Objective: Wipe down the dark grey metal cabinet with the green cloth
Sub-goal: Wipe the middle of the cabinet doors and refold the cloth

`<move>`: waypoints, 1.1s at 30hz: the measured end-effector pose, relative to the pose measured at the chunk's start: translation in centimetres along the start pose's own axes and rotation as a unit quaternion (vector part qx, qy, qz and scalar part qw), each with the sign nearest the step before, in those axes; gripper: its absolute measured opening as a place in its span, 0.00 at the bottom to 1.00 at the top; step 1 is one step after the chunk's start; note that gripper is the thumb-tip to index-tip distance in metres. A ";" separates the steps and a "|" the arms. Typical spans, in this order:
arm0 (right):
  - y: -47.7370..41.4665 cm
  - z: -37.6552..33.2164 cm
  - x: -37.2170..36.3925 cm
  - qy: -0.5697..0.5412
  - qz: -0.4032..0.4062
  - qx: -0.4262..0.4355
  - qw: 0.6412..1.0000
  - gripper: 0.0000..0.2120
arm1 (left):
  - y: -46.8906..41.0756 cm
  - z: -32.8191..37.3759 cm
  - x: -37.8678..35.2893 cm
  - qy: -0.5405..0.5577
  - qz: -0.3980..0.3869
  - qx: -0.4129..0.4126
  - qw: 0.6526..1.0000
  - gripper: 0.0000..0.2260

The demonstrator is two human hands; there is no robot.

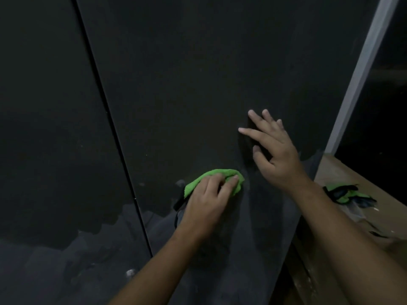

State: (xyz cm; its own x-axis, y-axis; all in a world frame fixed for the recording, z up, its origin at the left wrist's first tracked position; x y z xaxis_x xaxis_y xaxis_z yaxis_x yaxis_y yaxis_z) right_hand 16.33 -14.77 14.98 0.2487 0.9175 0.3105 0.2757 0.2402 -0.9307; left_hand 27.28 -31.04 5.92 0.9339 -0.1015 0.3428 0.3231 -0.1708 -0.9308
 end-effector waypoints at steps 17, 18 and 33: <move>0.2 -5.9 -5.6 0.008 -0.014 0.110 0.994 0.33 | 5.2 -5.2 7.2 -0.117 0.095 0.293 0.944 0.22; 0.3 -5.7 -5.6 0.001 -0.017 0.112 0.994 0.33 | 4.9 -4.8 6.9 -0.123 0.081 0.274 0.951 0.22; -3.1 -2.8 -1.6 -0.025 0.050 0.091 0.994 0.32 | -13.2 -8.7 10.6 -0.151 0.288 0.223 0.919 0.17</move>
State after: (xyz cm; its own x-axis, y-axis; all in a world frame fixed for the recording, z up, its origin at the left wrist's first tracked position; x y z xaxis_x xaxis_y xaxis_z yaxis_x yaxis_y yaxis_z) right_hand 17.66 -17.88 17.87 0.2192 0.9533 0.2080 0.0782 0.1953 -0.9776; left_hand 31.56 -38.35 22.98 0.9475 0.2393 -0.2119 -0.2714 0.2522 -0.9288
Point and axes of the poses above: each hand's wrist, its own y-axis away from the middle knuckle, its own x-axis out of the back of the hand, z = x × y, the point moved 1 cm from there along -y, towards the middle knuckle, and after that the axes turned 14 degrees about z, right-handed, at the moved point
